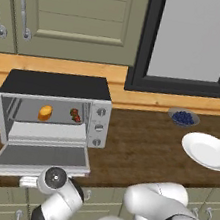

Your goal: Pick up the kebab skewer and baguette bread, and place them inside the toaster oven. Close the toaster oven door and start by setting the timer.

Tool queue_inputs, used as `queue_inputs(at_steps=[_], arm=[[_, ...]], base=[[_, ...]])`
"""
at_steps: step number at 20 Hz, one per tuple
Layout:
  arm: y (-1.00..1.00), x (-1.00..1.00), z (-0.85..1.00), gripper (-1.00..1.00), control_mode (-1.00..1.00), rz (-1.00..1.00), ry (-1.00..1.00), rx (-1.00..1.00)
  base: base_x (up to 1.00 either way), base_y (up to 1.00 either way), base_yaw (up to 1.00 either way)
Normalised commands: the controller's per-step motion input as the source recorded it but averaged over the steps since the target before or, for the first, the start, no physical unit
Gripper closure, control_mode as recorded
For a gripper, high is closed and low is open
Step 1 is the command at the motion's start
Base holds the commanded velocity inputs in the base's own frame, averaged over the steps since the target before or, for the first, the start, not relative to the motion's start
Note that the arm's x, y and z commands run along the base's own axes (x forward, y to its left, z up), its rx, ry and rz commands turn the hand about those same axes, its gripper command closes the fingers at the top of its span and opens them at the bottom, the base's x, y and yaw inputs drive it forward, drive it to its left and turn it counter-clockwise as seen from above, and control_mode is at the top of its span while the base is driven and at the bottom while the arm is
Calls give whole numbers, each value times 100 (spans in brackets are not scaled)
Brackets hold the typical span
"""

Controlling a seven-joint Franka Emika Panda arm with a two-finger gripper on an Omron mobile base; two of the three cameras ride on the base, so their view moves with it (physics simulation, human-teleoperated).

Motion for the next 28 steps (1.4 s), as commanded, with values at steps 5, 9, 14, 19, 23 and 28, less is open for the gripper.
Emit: queue_inputs(at_steps=[5, 9, 14, 19, 23, 28], arm=[[-17, 81, 68, -100, -100, 0, 0, -2], [-21, 87, 72, -100, -100, 0, 0, -3], [-27, 89, 76, -100, -100, 0, 3, -3], [-15, 92, 74, -100, -100, 0, 15, -3], [-10, 83, 58, -100, -100, 0, 12, -4], [-4, 58, 7, -100, -100, 0, 2, -9]], base=[[0, 0, 0], [0, 0, 0], [0, 0, 0], [0, 0, 0], [0, 0, 0], [0, 0, 0]])
